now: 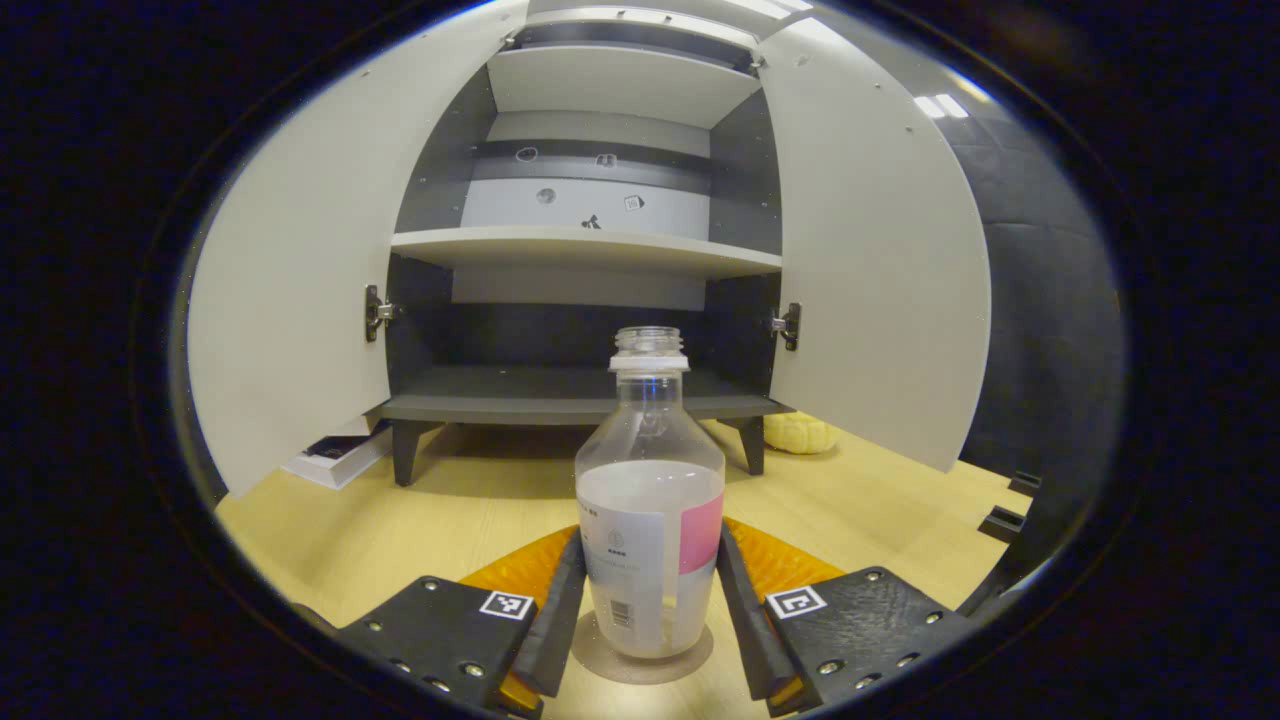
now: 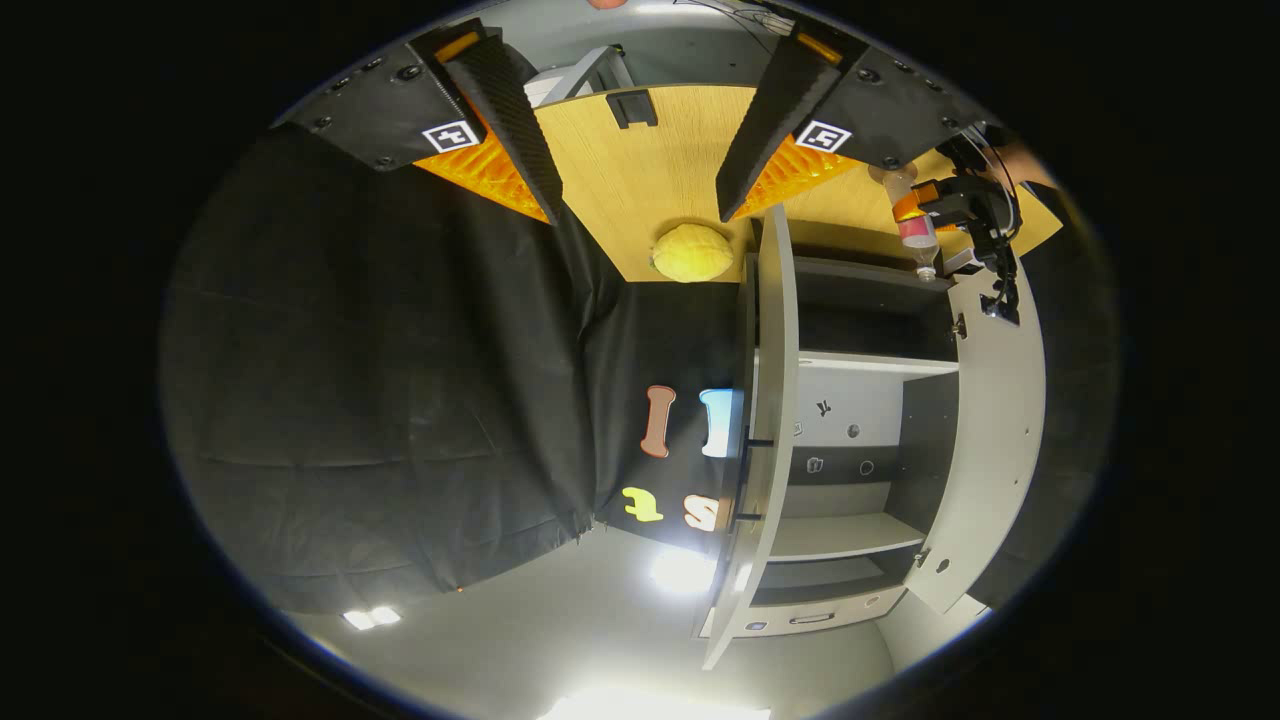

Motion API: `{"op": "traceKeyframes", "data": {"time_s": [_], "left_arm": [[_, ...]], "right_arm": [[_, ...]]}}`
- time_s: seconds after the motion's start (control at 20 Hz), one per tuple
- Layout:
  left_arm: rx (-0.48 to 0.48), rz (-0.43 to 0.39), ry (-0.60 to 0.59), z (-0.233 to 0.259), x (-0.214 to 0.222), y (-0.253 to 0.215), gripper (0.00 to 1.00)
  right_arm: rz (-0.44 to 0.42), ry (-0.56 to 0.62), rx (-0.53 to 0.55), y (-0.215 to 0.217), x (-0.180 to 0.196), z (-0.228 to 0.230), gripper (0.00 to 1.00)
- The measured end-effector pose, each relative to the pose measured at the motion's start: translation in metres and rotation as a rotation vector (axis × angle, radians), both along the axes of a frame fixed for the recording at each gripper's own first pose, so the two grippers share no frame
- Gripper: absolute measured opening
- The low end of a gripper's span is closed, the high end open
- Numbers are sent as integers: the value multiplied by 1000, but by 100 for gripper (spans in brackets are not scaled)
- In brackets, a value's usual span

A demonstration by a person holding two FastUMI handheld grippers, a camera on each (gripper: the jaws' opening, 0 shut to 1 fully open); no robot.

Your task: Grasp the bottle in the cabinet with the left hand and place it on the coaster, then close the right door with the right hand and the left door with the left hand.

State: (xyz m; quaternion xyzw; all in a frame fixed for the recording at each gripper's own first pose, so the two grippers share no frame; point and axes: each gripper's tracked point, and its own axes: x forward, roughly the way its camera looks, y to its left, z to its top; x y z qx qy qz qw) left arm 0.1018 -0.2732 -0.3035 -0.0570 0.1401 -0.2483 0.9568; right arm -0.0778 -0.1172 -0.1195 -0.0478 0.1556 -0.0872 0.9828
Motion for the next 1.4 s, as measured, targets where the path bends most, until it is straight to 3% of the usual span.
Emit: {"op": "traceKeyframes", "data": {"time_s": [0.25,0.3,0.35,0.5,0.55,0.6,0.65,0.7,0.75,0.8,1.2,1.4], "left_arm": [[25,5,-20,-15,-6,-2,70],[29,5,-16,-15,-6,-3,76],[32,6,-19,-15,-8,-3,71],[47,3,-10,-10,-10,-2,72],[53,3,-11,-7,-12,-2,90],[60,4,-13,-3,-12,-2,85],[63,0,-12,0,-13,-3,91],[64,-10,-12,4,-15,-4,84],[67,-12,-17,10,-17,-4,92],[71,-10,-28,18,-16,-2,85],[68,41,-67,97,-25,22,85],[46,69,-102,157,-33,40,84]], "right_arm": [[2,21,25,6,6,-6,99],[3,24,31,6,6,-8,99],[3,25,38,8,8,-8,99],[7,17,54,9,14,-6,99],[10,12,58,10,15,-5,99],[13,7,64,10,16,-4,99],[16,1,72,11,19,-3,99],[20,-6,81,12,20,-2,99],[24,-14,89,13,21,-1,99],[29,-20,96,14,23,0,99],[87,-83,151,24,43,32,99],[95,-135,114,21,62,55,98]]}}
